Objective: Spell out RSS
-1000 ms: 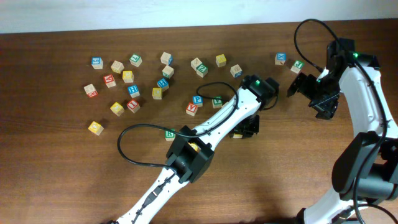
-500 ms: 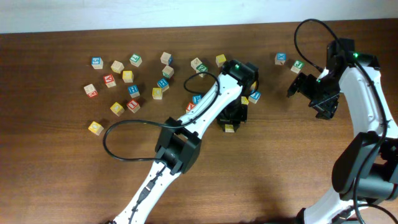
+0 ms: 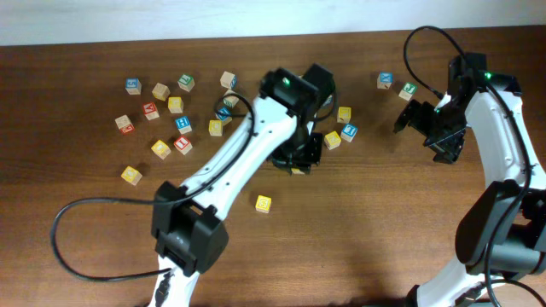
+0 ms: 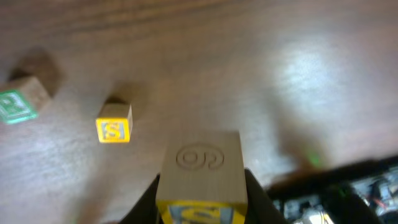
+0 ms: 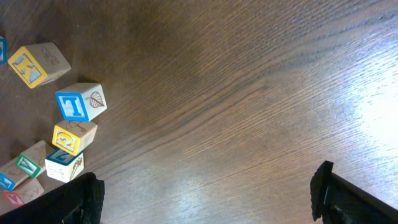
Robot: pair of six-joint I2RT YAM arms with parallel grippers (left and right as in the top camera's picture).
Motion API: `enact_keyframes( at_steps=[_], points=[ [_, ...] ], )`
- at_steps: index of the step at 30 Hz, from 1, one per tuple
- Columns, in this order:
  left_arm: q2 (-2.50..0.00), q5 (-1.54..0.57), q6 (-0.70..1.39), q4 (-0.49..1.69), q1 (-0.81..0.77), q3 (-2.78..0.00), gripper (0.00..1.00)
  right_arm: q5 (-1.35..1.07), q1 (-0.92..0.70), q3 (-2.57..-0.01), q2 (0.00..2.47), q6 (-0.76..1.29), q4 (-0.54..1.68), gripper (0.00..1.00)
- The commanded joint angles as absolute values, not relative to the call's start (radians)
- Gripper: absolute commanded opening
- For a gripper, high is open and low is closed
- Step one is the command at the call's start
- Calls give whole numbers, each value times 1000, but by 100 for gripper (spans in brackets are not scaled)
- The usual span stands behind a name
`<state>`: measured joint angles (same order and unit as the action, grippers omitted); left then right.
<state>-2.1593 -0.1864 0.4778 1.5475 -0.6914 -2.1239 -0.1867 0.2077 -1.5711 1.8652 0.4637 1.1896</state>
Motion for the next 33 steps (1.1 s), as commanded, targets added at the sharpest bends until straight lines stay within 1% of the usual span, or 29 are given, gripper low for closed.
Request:
enact_keyframes(
  at_steps=[1,5,7,12,13,14,15,17,20,22,23,24,26,29,33],
  points=[
    [-2159,-167,639,1378,-713,-1921,21,-199,204,-1582,1843,462,1189,98],
    [-2160,-126,778,1162,-713,-1678,22,-199,204,-1582,1843,462,1189,98],
    [-2160,-92,841,1111,-713,-1607,22,-199,204,-1582,1843,462,1189,98],
    [-2160,-97,845,1055,-714,-1571,24,-199,204,-1582,1843,462,1189,98],
    [-2160,-109,845,1055,-714,-1571,30,-199,204,-1582,1843,462,1189,98],
    [-2160,-114,844,1055,-714,-1571,40,-199,204,-1582,1843,462,1189,98],
    [-2160,-112,839,1055,-714,-1571,49,-199,204,-1582,1843,462,1189,98],
    [-2159,-110,789,1055,-712,-1576,54,-199,204,-1582,1843,462,1189,98],
    [-2159,-107,775,1056,-712,-1597,57,-199,204,-1582,1843,462,1189,98],
    [-2159,-107,735,1063,-710,-1636,61,-199,204,-1582,1843,462,1189,99],
    [-2159,-107,735,1067,-707,-1651,60,-199,204,-1582,1843,462,1189,98],
    [-2159,-107,735,1067,-703,-1665,58,-199,204,-1582,1843,462,1189,98],
    [-2159,-108,735,1076,-696,-1681,48,-199,204,-1582,1843,462,1189,98],
    [-2160,-108,736,1134,-698,-1680,49,-199,204,-1582,1843,462,1189,98],
    [-2160,-102,736,1136,-710,-1680,51,-199,204,-1582,1843,462,1189,98]
  ],
)
